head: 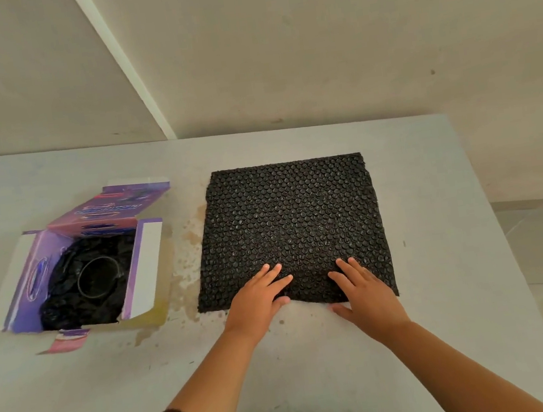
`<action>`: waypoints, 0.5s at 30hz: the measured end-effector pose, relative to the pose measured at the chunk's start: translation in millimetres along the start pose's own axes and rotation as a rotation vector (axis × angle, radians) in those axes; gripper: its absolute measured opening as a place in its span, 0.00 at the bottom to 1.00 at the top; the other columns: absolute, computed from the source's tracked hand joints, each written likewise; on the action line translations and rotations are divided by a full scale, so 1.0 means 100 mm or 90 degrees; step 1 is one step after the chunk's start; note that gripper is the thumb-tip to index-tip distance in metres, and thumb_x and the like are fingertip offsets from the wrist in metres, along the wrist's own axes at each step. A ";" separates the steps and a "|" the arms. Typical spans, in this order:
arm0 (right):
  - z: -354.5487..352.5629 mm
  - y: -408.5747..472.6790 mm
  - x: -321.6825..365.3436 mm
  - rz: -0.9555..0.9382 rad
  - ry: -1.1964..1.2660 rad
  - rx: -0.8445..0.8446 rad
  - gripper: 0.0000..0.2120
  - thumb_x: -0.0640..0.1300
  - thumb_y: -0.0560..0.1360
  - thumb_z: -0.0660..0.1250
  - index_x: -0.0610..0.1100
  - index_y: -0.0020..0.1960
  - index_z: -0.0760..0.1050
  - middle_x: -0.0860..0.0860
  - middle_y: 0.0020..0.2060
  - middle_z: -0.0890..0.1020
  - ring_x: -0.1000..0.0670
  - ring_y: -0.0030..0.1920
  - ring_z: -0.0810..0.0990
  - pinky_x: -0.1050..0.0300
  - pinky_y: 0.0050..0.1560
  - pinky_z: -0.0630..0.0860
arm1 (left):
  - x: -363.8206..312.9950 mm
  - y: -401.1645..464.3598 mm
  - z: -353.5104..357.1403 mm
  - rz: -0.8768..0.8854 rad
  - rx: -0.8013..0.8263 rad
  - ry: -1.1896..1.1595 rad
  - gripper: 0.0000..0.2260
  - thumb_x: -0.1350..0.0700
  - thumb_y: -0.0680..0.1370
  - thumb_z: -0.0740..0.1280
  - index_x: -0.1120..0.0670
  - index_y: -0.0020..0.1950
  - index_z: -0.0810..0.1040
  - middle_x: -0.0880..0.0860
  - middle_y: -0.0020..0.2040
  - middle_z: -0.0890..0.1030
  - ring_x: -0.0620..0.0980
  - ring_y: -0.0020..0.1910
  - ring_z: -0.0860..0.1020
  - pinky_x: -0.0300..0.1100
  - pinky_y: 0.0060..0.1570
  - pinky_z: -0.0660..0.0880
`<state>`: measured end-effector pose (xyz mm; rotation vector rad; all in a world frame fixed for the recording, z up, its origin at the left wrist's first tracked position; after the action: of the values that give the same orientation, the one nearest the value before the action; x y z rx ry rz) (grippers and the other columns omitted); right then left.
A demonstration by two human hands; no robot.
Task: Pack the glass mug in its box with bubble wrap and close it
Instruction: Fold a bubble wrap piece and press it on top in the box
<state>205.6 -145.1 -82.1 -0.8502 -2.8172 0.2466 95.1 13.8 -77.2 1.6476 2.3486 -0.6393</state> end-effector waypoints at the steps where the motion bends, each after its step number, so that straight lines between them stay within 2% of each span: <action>1: 0.00 0.01 0.03 0.010 -0.017 0.008 0.27 0.60 0.62 0.76 0.49 0.57 0.78 0.45 0.60 0.79 0.42 0.61 0.77 0.46 0.54 0.77 | 0.01 0.01 -0.01 -0.010 0.000 -0.007 0.18 0.46 0.80 0.58 0.43 0.71 0.67 0.43 0.75 0.60 0.44 0.75 0.55 0.42 0.66 0.66; 5: -0.02 0.03 0.14 0.033 -0.044 0.020 0.19 0.54 0.60 0.78 0.47 0.47 0.80 0.40 0.57 0.80 0.36 0.57 0.79 0.35 0.50 0.76 | 0.00 0.03 0.00 -0.020 0.029 -0.001 0.18 0.47 0.82 0.55 0.42 0.72 0.66 0.42 0.75 0.58 0.44 0.75 0.54 0.41 0.66 0.64; 7: -0.06 0.04 0.14 0.012 -0.044 -0.022 0.14 0.48 0.61 0.78 0.46 0.45 0.80 0.41 0.55 0.81 0.37 0.58 0.78 0.33 0.53 0.74 | 0.01 0.03 -0.01 -0.021 0.026 0.009 0.17 0.47 0.82 0.54 0.42 0.71 0.67 0.43 0.75 0.60 0.44 0.75 0.55 0.41 0.66 0.64; 9: -0.11 0.07 0.13 -0.027 -0.025 -0.076 0.10 0.42 0.62 0.78 0.46 0.42 0.81 0.44 0.51 0.82 0.40 0.57 0.79 0.37 0.56 0.73 | 0.00 0.05 -0.03 -0.025 0.029 0.005 0.18 0.44 0.81 0.54 0.43 0.70 0.69 0.43 0.75 0.61 0.43 0.75 0.56 0.40 0.66 0.64; 12: -0.23 0.20 0.03 -0.002 0.084 -0.129 0.07 0.39 0.66 0.75 0.47 0.41 0.81 0.51 0.39 0.83 0.47 0.42 0.83 0.47 0.54 0.77 | 0.01 0.07 -0.07 -0.048 0.073 -0.046 0.23 0.38 0.77 0.58 0.46 0.69 0.71 0.42 0.74 0.62 0.40 0.74 0.56 0.40 0.66 0.63; 13: -0.27 0.26 0.00 0.020 0.118 -0.135 0.05 0.39 0.68 0.73 0.47 0.42 0.80 0.51 0.36 0.82 0.48 0.38 0.82 0.48 0.52 0.77 | 0.03 0.10 -0.11 -0.052 0.079 -0.057 0.23 0.39 0.77 0.60 0.47 0.69 0.71 0.43 0.73 0.65 0.40 0.73 0.58 0.40 0.66 0.63; 15: -0.35 0.37 -0.05 0.039 0.145 -0.126 0.02 0.41 0.72 0.69 0.46 0.44 0.80 0.51 0.35 0.83 0.47 0.34 0.80 0.50 0.48 0.77 | 0.07 0.15 -0.21 -0.056 0.061 -0.044 0.18 0.45 0.79 0.62 0.50 0.65 0.74 0.46 0.67 0.73 0.44 0.69 0.67 0.42 0.62 0.68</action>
<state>237.1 -114.3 -56.7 -0.9397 -2.6354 -0.1156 108.8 33.7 -64.5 1.5400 2.3872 -0.8230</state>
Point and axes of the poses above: each hand's wrist, its own y-axis towards the middle knuckle, its own z-axis out of the palm, x = y × z, the point moved 6 cm from there along y, towards the middle knuckle
